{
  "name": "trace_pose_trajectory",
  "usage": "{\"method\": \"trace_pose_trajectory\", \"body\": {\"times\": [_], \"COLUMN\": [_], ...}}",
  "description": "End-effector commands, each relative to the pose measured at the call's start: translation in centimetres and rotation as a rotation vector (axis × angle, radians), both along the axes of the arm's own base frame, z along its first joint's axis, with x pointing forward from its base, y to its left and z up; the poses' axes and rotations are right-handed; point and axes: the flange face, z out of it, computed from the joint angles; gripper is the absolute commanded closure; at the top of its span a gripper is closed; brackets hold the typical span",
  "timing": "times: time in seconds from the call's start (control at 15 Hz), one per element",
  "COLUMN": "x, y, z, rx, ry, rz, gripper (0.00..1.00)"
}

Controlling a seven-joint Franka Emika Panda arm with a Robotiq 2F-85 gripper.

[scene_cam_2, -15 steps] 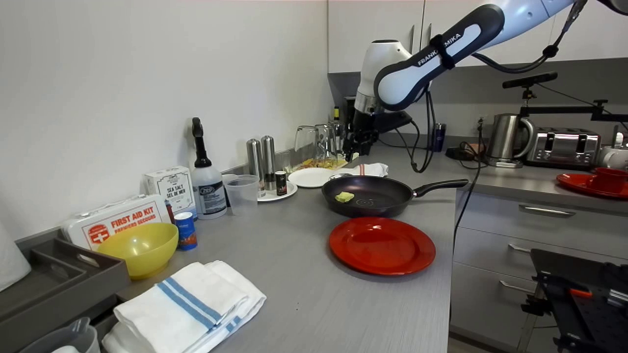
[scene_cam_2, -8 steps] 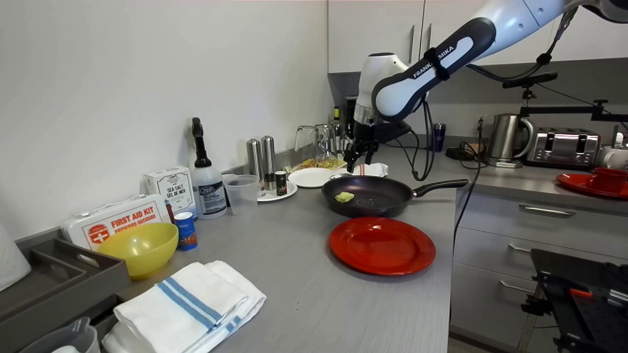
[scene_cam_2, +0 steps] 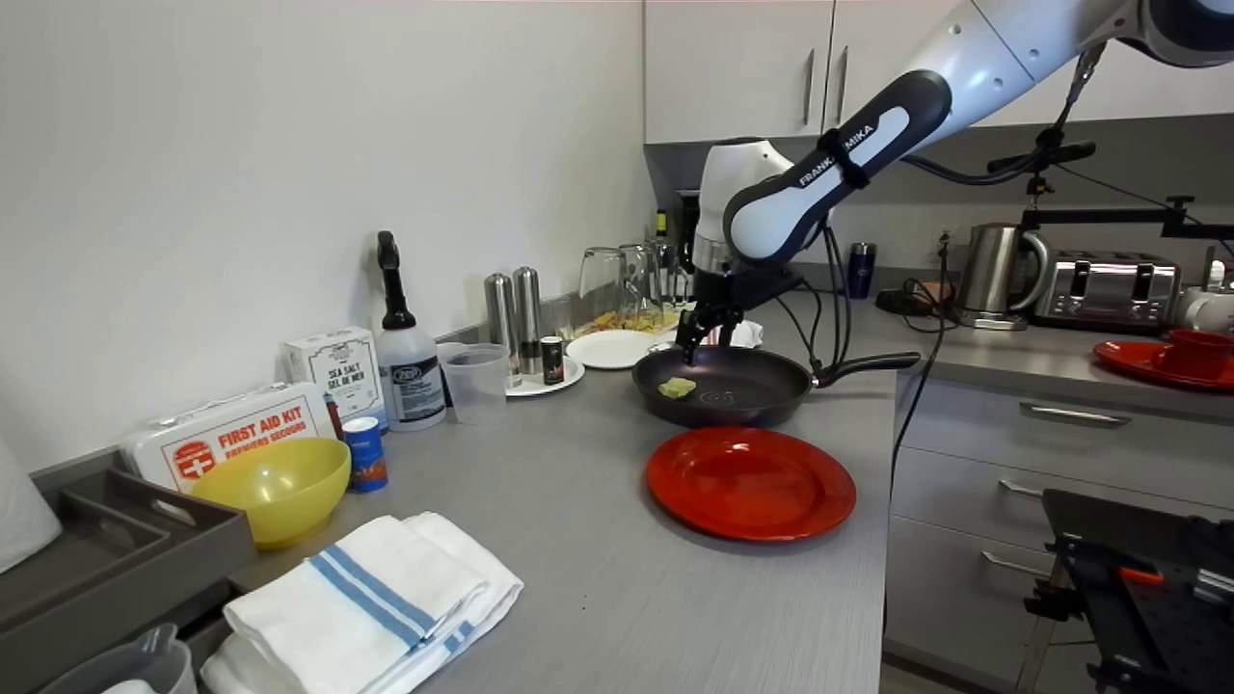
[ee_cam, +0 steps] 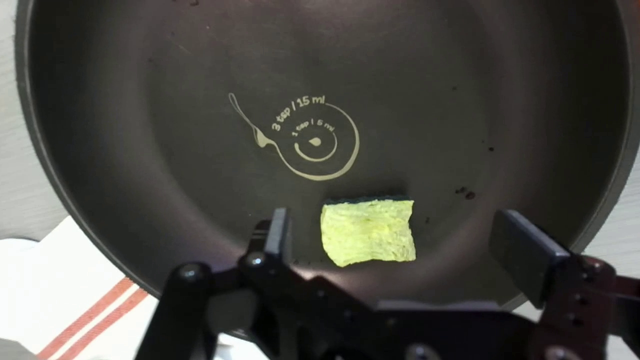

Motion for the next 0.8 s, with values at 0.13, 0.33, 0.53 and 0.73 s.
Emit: {"method": "trace_pose_trajectory", "body": {"times": [0.13,0.33,0.53,0.73], "x": [1.13,1.28,1.38,0.77], "y": [-0.17,-0.28,-0.25,-0.37], "z": [-0.25,-0.17,-0.20,-0.24], "rx": [0.002,-0.003,0.011,0.002], "ry": [-0.038,-0.052,-0.056,-0.033], "rz": [-0.019,-0.018,-0.032,-0.012], "gripper": [0.00,0.00,0.00,0.00]}}
